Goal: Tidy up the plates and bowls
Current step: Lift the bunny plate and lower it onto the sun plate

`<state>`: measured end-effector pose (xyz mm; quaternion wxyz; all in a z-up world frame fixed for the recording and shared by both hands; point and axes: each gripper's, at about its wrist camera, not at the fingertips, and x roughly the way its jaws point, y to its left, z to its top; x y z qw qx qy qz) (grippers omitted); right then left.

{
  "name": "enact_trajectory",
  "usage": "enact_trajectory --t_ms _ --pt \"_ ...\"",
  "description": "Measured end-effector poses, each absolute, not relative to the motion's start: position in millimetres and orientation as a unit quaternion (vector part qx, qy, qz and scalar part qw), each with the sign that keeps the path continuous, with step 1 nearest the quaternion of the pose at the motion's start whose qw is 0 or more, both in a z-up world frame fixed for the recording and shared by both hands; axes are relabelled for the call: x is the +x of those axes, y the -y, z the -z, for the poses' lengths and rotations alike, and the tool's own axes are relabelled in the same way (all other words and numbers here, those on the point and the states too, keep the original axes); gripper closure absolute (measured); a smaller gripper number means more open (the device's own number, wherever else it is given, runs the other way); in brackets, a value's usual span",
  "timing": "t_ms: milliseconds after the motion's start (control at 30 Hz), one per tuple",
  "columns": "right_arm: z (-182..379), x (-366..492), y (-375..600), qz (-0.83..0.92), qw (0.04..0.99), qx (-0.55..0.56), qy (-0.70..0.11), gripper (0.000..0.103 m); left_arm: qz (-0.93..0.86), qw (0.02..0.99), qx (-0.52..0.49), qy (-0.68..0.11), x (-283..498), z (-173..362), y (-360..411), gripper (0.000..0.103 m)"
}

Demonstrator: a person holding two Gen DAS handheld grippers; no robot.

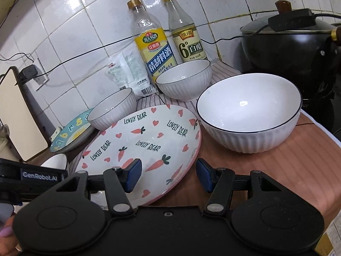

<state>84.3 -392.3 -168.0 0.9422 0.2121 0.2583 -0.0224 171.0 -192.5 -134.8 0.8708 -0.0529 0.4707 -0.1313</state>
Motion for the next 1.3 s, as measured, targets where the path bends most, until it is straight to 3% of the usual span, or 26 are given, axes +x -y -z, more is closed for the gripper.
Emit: enact_trajectory --t_ms 167,333,433,500,567,833,1300 --pt "173 92 393 0.02 0.939 0.219 -0.264 0.049 0.123 0.869 -0.078 -0.472 171 139 191 0.081" --pt "175 98 393 0.016 0.942 0.205 -0.267 0.05 0.133 0.865 -0.102 -0.472 172 142 186 0.082" --pt "176 97 394 0.022 0.942 0.196 -0.27 0.063 0.128 0.866 -0.105 -0.472 171 143 188 0.082" --pt "176 97 399 0.034 0.939 0.203 -0.275 0.077 0.13 0.865 -0.101 -0.473 171 143 189 0.082" --pt "175 97 405 0.034 0.933 0.219 -0.282 0.079 0.136 0.862 -0.094 -0.479 172 141 189 0.082" --pt "162 98 400 0.028 0.931 0.185 -0.314 0.078 0.149 0.853 -0.068 -0.496 176 127 189 0.082" --pt "140 76 383 0.019 0.937 0.182 -0.296 0.078 0.175 0.858 -0.072 -0.478 142 104 166 0.082"
